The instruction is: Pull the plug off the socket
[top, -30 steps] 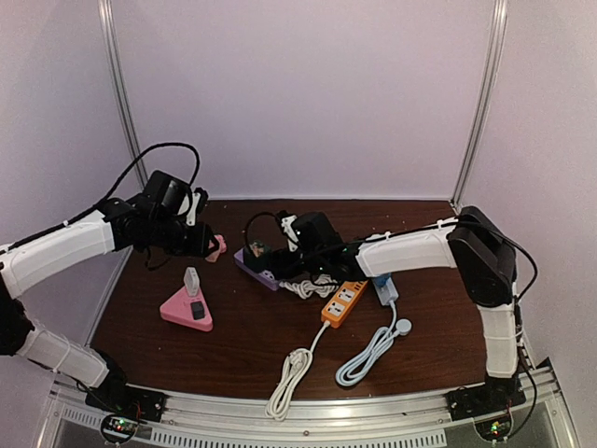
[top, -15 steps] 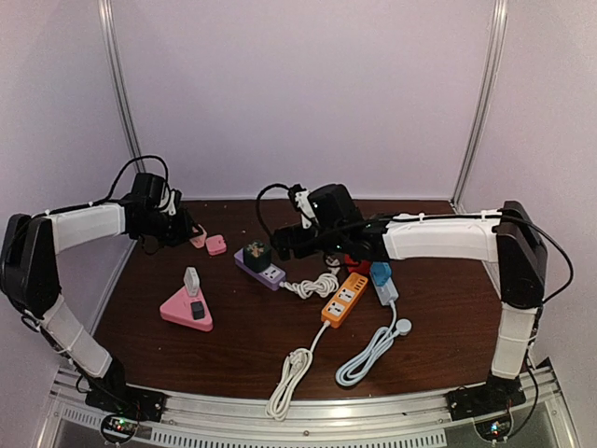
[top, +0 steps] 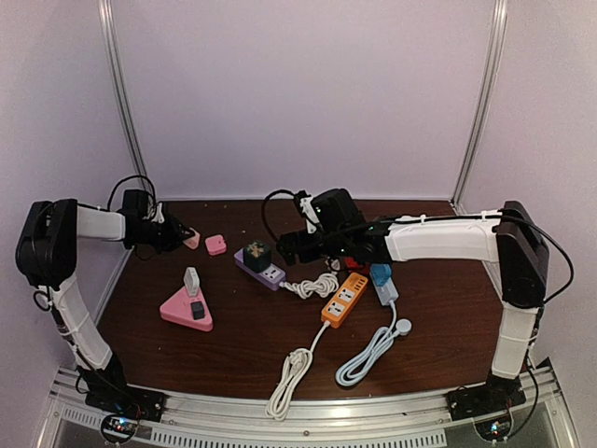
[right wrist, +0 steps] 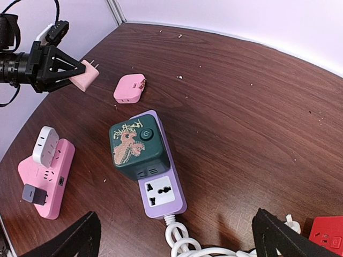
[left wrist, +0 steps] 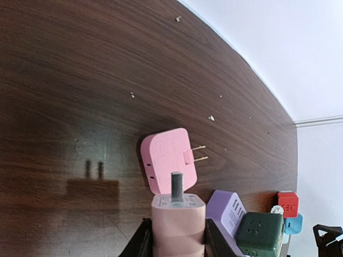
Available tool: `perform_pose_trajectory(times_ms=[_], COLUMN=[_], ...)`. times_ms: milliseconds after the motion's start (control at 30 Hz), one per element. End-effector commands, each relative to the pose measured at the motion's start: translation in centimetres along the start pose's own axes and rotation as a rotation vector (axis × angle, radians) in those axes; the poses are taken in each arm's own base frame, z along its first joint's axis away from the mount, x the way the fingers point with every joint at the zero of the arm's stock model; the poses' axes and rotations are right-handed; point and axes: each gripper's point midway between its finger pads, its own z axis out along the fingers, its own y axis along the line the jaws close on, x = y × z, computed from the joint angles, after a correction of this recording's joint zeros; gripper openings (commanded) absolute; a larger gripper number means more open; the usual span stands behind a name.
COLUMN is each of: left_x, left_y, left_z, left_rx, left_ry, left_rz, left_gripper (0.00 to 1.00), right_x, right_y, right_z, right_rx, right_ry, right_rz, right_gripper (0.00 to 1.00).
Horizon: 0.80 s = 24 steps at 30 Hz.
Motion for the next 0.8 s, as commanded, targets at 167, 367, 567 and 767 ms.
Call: perform_pose_trajectory(times_ms=[167, 367, 567, 767], left_x=[-1.2, -0.8, -0.2, 0.0], left_y=[1.6, 3.2, 4.5, 4.9], left_z=[1.7, 2.5, 2.7, 2.7], left_rx=[0.051, 0.005, -0.052, -0.076], left_ry=[-0.019, -0.015, 0.001, 0.008], left_rz=[-0.021, -0.030, -0.020, -0.010], left_gripper=[0.02, 0.03, 0.05, 0.06], right_x=[-1.4, -1.1, -1.1, -1.1], right_y=[-0.4, -0.7, -0.6, -0.7], right_z=[-0.5, -0.4, -0.3, -0.3], right_rx=[0.026, 0.036, 0.036, 0.038], right_ry=[-0.026, -0.017, -0.017, -0.016], right_rz=[0.038, 0.032, 0.026, 0.021], right_gripper=[1.00, 1.00, 1.00, 1.00])
